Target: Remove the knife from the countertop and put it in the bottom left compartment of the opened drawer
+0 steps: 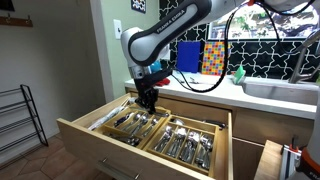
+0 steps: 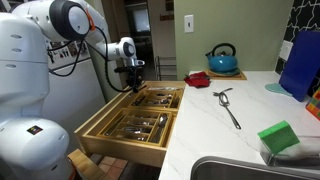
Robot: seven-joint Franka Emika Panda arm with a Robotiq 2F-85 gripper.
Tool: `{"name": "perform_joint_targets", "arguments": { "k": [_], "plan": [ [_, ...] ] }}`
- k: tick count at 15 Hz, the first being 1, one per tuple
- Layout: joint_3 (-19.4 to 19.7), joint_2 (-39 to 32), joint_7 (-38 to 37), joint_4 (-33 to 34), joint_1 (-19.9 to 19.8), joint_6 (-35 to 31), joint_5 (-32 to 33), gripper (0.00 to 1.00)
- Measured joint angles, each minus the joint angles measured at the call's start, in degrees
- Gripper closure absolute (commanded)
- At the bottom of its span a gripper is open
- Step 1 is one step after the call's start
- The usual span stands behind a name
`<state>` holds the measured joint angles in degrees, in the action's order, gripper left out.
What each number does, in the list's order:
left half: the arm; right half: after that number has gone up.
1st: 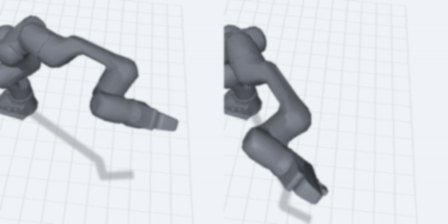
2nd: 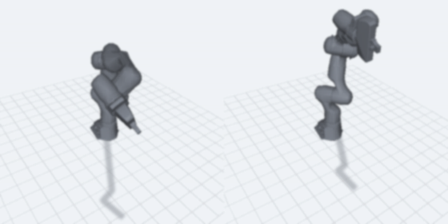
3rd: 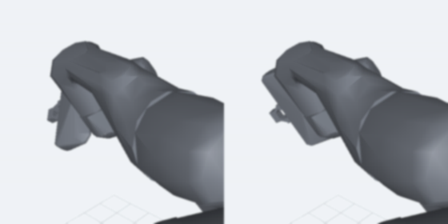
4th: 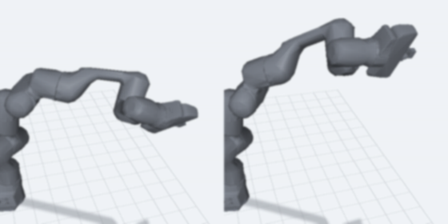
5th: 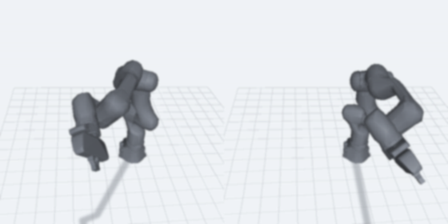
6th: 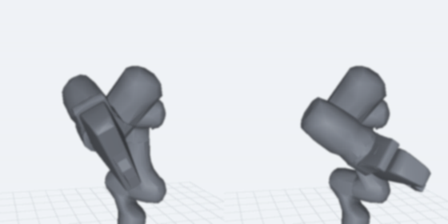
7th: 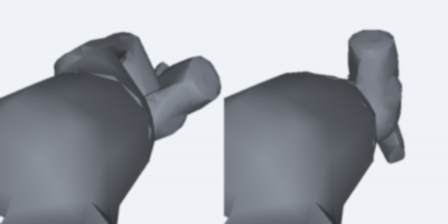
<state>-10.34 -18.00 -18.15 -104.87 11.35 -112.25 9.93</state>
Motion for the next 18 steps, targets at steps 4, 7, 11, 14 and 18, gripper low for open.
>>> {"name": "perform_joint_targets", "arguments": {
  "k": [4,7,11,14,18],
  "plan": [
    [0.0,0.0,0.0,0.0,0.0,0.0,0.0,0.93],
    [0.0,-1.5,2.8,1.8,0.6,0.0,-0.3,0.93],
    [-0.6,-9.4,8.7,10.1,3.0,1.6,-1.2,0.93],
    [-0.6,-16.8,11.7,18.0,4.6,4.5,-2.4,0.93],
    [-0.3,-25.3,13.7,28.6,5.2,9.4,-3.2,0.93]
  ]
}}
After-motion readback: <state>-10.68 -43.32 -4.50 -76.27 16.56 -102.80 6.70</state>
